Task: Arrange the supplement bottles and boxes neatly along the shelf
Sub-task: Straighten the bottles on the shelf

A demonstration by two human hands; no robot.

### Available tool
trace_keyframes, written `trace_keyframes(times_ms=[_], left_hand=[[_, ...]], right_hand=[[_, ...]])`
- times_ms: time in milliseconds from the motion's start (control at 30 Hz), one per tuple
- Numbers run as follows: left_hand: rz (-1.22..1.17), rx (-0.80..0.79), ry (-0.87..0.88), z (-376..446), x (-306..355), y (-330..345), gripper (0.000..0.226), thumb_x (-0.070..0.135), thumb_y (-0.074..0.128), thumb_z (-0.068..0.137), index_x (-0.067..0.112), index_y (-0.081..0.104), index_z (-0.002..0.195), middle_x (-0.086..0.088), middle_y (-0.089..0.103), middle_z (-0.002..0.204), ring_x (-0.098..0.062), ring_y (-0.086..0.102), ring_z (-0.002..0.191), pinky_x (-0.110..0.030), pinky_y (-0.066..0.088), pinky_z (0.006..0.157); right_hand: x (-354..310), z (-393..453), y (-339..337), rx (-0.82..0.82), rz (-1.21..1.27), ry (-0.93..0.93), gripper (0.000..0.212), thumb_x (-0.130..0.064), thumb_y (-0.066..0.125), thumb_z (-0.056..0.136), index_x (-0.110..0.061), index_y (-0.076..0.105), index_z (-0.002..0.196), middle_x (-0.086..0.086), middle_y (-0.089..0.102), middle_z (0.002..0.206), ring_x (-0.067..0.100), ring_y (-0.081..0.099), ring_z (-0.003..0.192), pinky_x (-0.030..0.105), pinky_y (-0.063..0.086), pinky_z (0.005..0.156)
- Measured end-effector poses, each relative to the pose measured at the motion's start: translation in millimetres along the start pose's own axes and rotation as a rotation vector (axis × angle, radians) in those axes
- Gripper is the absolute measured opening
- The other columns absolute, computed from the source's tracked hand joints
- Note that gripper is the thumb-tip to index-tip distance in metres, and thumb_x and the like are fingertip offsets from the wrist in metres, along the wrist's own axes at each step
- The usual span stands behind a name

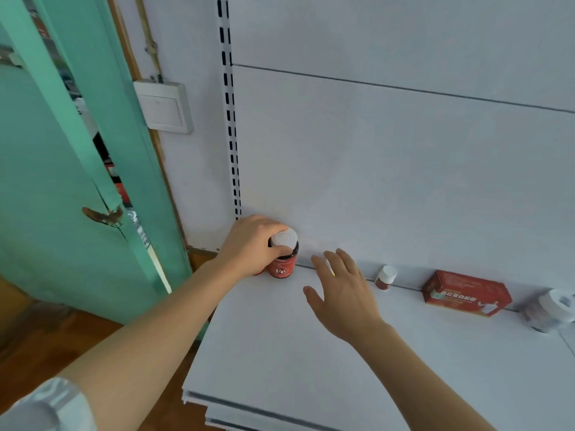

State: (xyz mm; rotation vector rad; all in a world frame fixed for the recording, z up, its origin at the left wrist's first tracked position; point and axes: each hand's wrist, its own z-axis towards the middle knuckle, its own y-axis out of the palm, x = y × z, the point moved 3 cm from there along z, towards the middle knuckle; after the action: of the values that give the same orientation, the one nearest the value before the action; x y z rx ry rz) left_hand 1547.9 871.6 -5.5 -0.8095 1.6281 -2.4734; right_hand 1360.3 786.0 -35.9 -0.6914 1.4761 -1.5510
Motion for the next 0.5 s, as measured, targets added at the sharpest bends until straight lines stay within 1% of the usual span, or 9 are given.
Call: trace_keyframes(times_ms=[133,233,367,500], left_hand=[[0.045,0.007,0.046,2.8,-11.4,11.2,0.046,0.049,0.073,0.080,0.025,0.067,0.119,0.008,0.069,0.115,-0.018,0.056,0.112,-0.039,0.041,0.095],[0.088,0.019,0.085,4.1,-14.6,14.8,0.047,0.049,0.072,0.080,0.024,0.067,0.119,0.009,0.068,0.116,-0.018,0.054,0.114,-0.039,0.038,0.095],[0.177,0.071,0.141,3.6,-16.1,18.7,0.042,0.049,0.071,0.078,0.021,0.070,0.110,0.008,0.067,0.108,-0.022,0.057,0.106,-0.039,0.043,0.088],[0.217,0.091,0.138,3.7,-13.6,20.1,0.039,0.049,0.072,0.077,0.022,0.071,0.106,0.007,0.063,0.104,-0.022,0.058,0.101,-0.040,0.042,0.090]], right_hand=[[2.1,7.1,3.1,-0.024,-0.005,0.038,0.059,-0.046,0.048,0.097,-0.021,0.033,0.148,0.006,0.033,0.154,0.028,0.012,0.150,0.040,0.025,0.118],[3.9,13.1,3.1,-0.011,-0.003,0.052,0.059,-0.045,0.051,0.096,-0.018,0.037,0.147,0.009,0.037,0.152,0.030,0.017,0.149,0.042,0.028,0.117],[3.0,19.1,4.3,-0.006,-0.006,0.054,0.059,-0.044,0.052,0.095,-0.017,0.040,0.146,0.010,0.038,0.151,0.031,0.019,0.148,0.042,0.028,0.117],[3.7,22.3,4.0,0.013,-0.022,0.041,0.057,-0.043,0.054,0.094,-0.017,0.043,0.144,0.012,0.042,0.148,0.032,0.022,0.147,0.043,0.031,0.115]])
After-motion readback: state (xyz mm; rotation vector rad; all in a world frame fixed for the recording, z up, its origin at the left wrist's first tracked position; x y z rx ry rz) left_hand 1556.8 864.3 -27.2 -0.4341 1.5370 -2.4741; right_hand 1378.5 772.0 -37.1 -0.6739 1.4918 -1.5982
